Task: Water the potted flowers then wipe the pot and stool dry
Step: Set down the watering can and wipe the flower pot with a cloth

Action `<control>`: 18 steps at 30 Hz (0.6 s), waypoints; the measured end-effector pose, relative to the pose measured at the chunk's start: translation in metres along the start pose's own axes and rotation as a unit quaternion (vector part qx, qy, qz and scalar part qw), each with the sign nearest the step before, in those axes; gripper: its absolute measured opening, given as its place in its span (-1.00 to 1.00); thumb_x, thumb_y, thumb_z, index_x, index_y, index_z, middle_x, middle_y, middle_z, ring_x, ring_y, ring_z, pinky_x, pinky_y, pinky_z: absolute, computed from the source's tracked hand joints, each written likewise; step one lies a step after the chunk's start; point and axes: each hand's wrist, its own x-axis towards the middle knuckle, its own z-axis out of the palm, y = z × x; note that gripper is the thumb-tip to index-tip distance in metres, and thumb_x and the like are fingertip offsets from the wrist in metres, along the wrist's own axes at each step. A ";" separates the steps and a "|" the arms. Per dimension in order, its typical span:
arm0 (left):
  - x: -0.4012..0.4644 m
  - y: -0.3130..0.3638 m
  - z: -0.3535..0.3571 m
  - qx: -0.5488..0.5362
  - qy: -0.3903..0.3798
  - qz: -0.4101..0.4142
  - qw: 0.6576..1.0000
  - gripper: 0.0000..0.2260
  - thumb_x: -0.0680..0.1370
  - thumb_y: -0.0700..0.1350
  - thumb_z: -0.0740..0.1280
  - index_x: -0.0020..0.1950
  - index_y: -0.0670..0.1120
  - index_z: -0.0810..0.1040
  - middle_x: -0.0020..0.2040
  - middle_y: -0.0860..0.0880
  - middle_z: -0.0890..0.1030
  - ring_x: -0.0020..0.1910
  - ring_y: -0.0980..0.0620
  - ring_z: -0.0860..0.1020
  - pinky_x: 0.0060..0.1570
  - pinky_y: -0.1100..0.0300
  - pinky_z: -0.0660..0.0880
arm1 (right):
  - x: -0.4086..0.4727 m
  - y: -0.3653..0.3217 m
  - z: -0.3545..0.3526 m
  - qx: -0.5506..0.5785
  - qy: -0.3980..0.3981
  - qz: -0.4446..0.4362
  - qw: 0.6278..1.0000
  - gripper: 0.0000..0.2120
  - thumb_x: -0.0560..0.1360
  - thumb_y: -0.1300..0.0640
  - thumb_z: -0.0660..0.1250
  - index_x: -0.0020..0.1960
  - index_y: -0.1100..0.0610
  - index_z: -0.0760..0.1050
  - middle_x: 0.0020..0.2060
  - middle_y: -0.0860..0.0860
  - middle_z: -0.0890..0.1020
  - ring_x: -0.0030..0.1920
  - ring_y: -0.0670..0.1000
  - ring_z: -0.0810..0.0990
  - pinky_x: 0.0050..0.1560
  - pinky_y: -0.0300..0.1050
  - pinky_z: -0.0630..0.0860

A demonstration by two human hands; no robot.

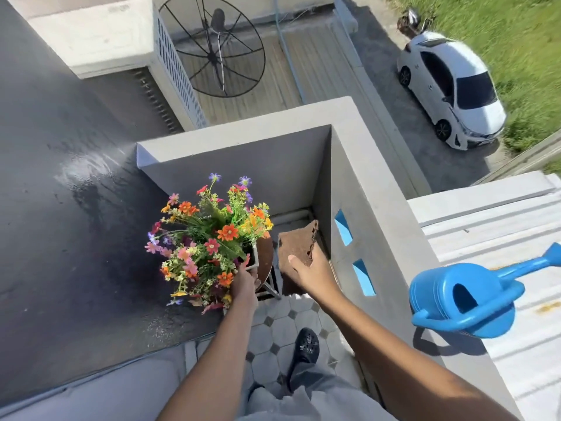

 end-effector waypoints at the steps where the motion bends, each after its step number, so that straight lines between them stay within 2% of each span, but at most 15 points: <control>1: -0.001 0.004 -0.005 0.000 0.009 0.012 1.000 -0.80 0.65 -0.10 0.13 -0.09 -0.05 0.51 -0.30 -0.07 0.48 -0.43 0.04 0.34 -0.43 0.22 0.26 | 0.000 -0.003 0.001 0.003 -0.009 -0.012 1.000 -0.62 0.57 0.11 0.30 0.37 0.13 0.42 0.22 -0.04 0.59 0.18 -0.10 0.54 0.17 -0.26 0.39; 4: -0.008 0.019 -0.024 -0.030 0.017 0.039 0.999 -0.73 0.66 -0.11 0.12 -0.19 -0.16 0.44 -0.36 -0.11 0.45 -0.59 0.07 0.29 -0.61 0.27 0.21 | -0.004 -0.010 0.007 0.005 -0.015 -0.028 0.999 -0.54 0.57 0.02 0.27 0.44 0.11 0.39 0.40 -0.06 0.45 0.33 -0.10 0.46 0.40 -0.10 0.35; 6: -0.019 0.028 -0.038 -0.060 -0.007 0.048 0.997 -0.73 0.67 -0.15 0.08 -0.20 -0.16 0.40 -0.37 -0.11 0.42 -0.70 0.14 0.25 -0.69 0.33 0.14 | -0.007 -0.005 0.019 0.024 -0.024 -0.040 0.999 -0.62 0.57 0.00 0.27 0.37 0.04 0.47 0.35 -0.08 0.51 0.27 -0.11 0.51 0.39 0.01 0.39; 8: -0.035 0.036 -0.053 -0.086 -0.039 0.052 0.994 -0.75 0.65 -0.21 0.06 -0.21 -0.16 0.36 -0.37 -0.12 0.39 -0.72 0.17 0.23 -0.68 0.33 0.10 | -0.019 -0.007 0.034 0.052 -0.025 -0.028 0.998 -0.61 0.52 -0.16 0.30 0.27 -0.01 0.54 0.22 -0.03 0.61 0.25 -0.03 0.56 0.32 0.12 0.46; 9: -0.043 0.041 -0.061 -0.096 -0.056 0.052 0.992 -0.77 0.64 -0.23 0.07 -0.21 -0.15 0.35 -0.37 -0.12 0.38 -0.72 0.16 0.23 -0.68 0.34 0.09 | -0.027 -0.009 0.044 0.070 -0.020 -0.035 0.997 -0.67 0.51 -0.17 0.31 0.17 -0.02 0.59 0.13 -0.01 0.64 0.19 -0.05 0.59 0.25 0.07 0.51; 10: -0.054 0.046 -0.069 -0.100 -0.074 0.052 0.991 -0.79 0.63 -0.24 0.08 -0.20 -0.15 0.35 -0.37 -0.11 0.37 -0.72 0.16 0.23 -0.68 0.34 0.09 | -0.041 -0.015 0.053 0.080 -0.016 -0.051 0.995 -0.80 0.55 -0.10 0.32 0.03 -0.01 0.62 0.00 -0.01 0.64 0.06 -0.13 0.62 0.14 -0.07 0.56; 11: -0.065 0.051 -0.077 -0.096 -0.092 0.054 0.990 -0.81 0.62 -0.24 0.10 -0.18 -0.15 0.36 -0.38 -0.10 0.36 -0.71 0.16 0.23 -0.69 0.35 0.10 | -0.054 -0.024 0.063 0.087 -0.010 -0.081 0.993 -0.85 0.60 0.00 0.29 -0.06 0.00 0.61 -0.09 -0.03 0.61 -0.05 -0.20 0.60 0.02 -0.22 0.54; 12: -0.076 0.055 -0.085 -0.086 -0.108 0.060 0.989 -0.82 0.62 -0.23 0.12 -0.18 -0.16 0.38 -0.39 -0.09 0.35 -0.71 0.16 0.22 -0.69 0.36 0.10 | -0.068 -0.033 0.072 0.091 -0.006 -0.111 0.990 -0.81 0.63 0.06 0.25 -0.07 0.03 0.61 -0.09 -0.03 0.58 -0.07 -0.21 0.57 -0.01 -0.27 0.49; 15: -0.109 0.067 -0.104 -0.044 -0.145 0.077 0.985 -0.78 0.65 -0.15 0.12 -0.16 -0.18 0.42 -0.49 -0.04 0.27 -0.71 0.15 0.20 -0.70 0.36 0.10 | -0.096 -0.051 0.098 0.084 0.036 -0.209 0.974 -0.69 0.64 0.07 0.14 0.01 0.19 0.62 0.05 0.01 0.52 0.07 -0.12 0.50 0.15 -0.25 0.40; 18: -0.136 0.077 -0.122 -0.047 -0.186 0.079 0.978 -0.76 0.65 -0.15 0.11 -0.21 -0.12 0.38 -0.47 -0.02 0.27 -0.69 0.15 0.18 -0.69 0.34 0.08 | -0.093 -0.069 0.107 0.039 0.116 -0.260 0.958 -0.70 0.61 0.12 0.16 -0.08 0.27 0.59 0.01 0.11 0.52 0.02 -0.01 0.48 0.09 -0.12 0.40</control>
